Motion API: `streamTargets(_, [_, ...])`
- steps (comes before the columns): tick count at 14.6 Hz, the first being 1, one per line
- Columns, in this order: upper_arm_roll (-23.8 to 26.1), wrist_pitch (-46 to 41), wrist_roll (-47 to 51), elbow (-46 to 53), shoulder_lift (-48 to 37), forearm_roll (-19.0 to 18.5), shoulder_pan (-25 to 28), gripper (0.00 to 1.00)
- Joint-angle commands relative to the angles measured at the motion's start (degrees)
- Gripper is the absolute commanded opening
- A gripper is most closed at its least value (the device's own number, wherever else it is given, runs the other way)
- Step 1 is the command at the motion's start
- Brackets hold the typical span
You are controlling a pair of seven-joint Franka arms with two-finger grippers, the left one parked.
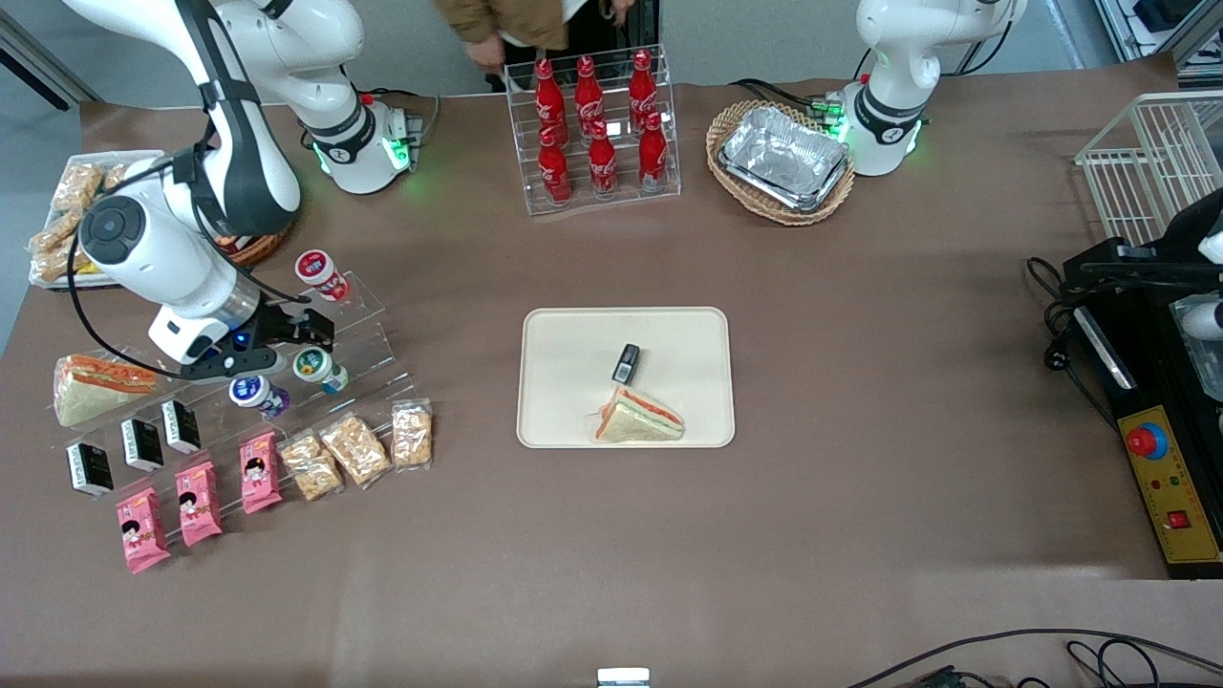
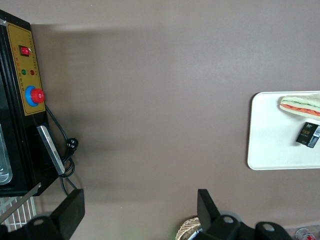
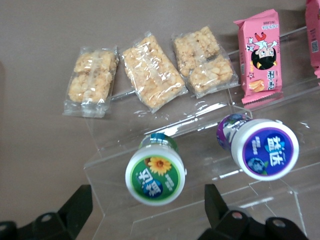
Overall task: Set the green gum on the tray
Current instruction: 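Lower the open right gripper over the green-lidded gum jar, then close the right gripper on the green-lidded gum jar and lift it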
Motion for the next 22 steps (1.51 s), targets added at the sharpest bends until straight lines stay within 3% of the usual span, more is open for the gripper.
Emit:
streamTargets(1, [-0.1,4.2,-0.2,-0.8,2.2,-0.7,0.5,1.0])
streamTargets(8, [-0.1,10.4,-0.2,-3.6,4.8,-0.7,1.2,0.98])
streamTargets(11, [-0.2,10.2,-4.3,-3.5,4.9,-0.7,0.9,0.53])
streamTargets(12, [-0.3,10.1,-5.0,-3.5,4.9,-0.7,0.8,0.42])
streamTargets(15, [-0.4,9.6,-5.4,-3.1,4.3,-0.7,0.9,0.37])
streamTargets(17, [-0.3,5.5,-5.4,-1.5,2.3,-0.7,1.0,0.32])
streamTargets(22, [-0.4,-19.1,-5.2,14.2,1.6,-0.3,1.1,0.31])
